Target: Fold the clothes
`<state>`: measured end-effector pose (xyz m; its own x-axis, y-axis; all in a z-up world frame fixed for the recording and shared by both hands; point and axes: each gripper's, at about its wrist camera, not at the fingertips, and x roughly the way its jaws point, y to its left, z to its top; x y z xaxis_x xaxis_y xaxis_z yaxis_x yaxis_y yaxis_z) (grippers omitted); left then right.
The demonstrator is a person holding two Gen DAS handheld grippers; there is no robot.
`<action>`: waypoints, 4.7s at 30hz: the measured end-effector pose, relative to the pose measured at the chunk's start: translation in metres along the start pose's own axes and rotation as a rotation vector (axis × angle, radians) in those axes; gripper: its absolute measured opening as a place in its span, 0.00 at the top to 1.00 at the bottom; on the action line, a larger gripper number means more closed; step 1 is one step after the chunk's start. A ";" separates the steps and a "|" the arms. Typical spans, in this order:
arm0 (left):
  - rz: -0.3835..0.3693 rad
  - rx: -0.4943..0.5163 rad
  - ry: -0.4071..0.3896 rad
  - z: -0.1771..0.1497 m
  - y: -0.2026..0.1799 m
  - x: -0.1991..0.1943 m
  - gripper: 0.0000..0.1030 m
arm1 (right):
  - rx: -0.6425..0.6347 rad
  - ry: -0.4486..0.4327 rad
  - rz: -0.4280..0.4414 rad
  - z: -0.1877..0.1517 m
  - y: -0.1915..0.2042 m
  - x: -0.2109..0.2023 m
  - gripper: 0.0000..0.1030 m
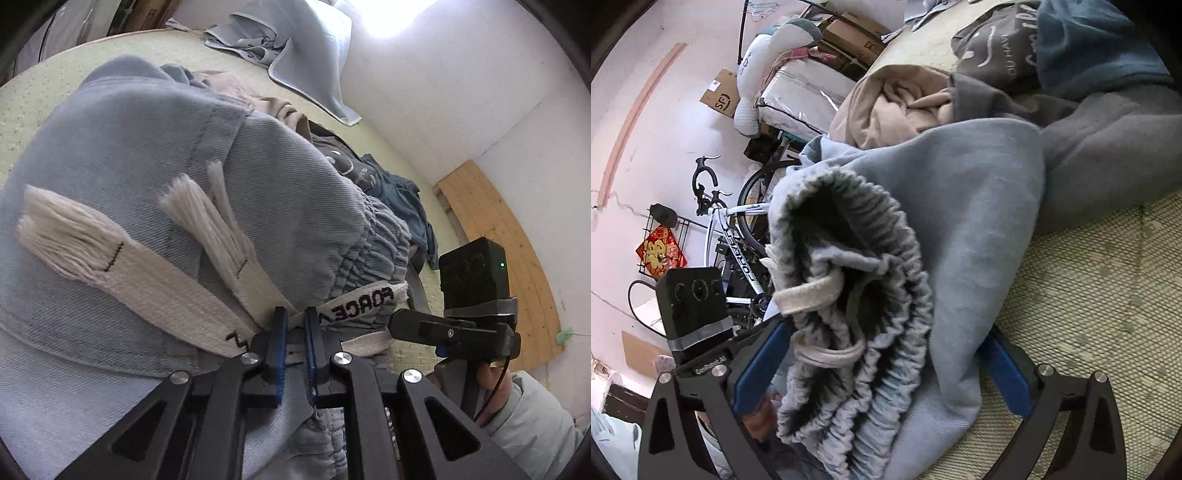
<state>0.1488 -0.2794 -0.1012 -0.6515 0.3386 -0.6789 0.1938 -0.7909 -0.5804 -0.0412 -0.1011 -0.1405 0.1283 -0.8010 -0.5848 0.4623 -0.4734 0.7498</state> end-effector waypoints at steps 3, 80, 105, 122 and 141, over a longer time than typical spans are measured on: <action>-0.011 -0.009 0.000 0.002 0.004 0.001 0.90 | -0.015 0.011 -0.017 0.000 0.004 0.004 0.00; 0.216 -0.126 -0.429 0.023 0.148 -0.199 0.90 | -0.800 -0.052 -0.483 0.027 0.296 0.104 0.85; 0.224 -0.499 -0.546 -0.017 0.261 -0.228 0.75 | -0.738 0.212 -0.249 0.147 0.336 0.320 0.34; 0.164 -0.483 -0.483 -0.005 0.277 -0.274 0.28 | -0.563 0.444 -0.267 0.164 0.240 0.358 0.11; 0.269 -0.491 -0.293 0.052 0.332 -0.220 0.30 | -0.660 0.474 -0.264 0.151 0.237 0.380 0.36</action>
<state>0.3183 -0.6431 -0.1206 -0.6932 -0.0486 -0.7191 0.6480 -0.4789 -0.5923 -0.0155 -0.5735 -0.1385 0.2295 -0.3868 -0.8931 0.9263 -0.1950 0.3225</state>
